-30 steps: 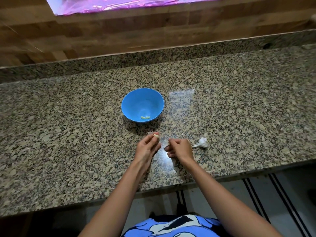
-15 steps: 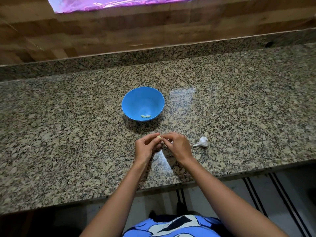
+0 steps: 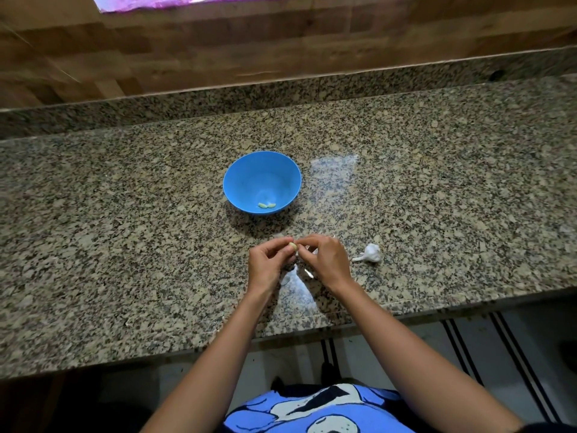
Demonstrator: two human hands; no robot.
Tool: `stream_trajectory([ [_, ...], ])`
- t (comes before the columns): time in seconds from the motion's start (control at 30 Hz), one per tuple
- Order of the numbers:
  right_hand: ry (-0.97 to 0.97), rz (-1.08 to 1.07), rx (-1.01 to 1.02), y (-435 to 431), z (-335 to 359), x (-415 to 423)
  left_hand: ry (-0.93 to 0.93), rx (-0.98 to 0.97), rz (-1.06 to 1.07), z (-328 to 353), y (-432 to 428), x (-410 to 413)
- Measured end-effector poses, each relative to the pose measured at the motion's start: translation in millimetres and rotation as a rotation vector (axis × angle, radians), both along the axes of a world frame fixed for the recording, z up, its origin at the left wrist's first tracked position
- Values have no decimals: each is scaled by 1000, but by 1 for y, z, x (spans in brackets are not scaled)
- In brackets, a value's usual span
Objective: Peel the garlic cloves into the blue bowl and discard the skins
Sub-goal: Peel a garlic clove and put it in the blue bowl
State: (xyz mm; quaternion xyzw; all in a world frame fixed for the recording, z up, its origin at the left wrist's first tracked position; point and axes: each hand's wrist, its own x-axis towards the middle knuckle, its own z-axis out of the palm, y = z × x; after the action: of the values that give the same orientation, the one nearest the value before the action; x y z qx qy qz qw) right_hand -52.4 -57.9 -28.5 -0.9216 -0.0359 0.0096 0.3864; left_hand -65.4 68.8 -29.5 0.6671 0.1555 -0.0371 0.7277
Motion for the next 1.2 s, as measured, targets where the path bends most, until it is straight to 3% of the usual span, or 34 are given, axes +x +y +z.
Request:
stream_trajectory([
  [0.17, 59, -64, 94, 2, -3, -1, 7, 10, -27, 3, 3, -1],
  [0.33, 93, -85, 128, 4, 0, -1, 132, -170, 85, 5, 0, -1],
  [0.47, 124, -45, 173, 4, 0, -1, 140, -158, 83, 7, 0, -3],
  [0.57, 218, -98, 401, 1, 2, -3, 166, -233, 81, 9, 3, 0],
  [0.7, 547, -215, 803, 3, 11, -2, 176, -309, 72, 12, 6, 1],
  [0.8, 585, -206, 809, 5, 11, -3, 179, -238, 70, 12, 6, 1],
  [1.07, 349, -123, 519, 2, 7, 0, 137, -103, 43, 12, 6, -1],
  [1.2, 332, -201, 612, 6, 9, -1, 113, -132, 43, 13, 5, -4],
])
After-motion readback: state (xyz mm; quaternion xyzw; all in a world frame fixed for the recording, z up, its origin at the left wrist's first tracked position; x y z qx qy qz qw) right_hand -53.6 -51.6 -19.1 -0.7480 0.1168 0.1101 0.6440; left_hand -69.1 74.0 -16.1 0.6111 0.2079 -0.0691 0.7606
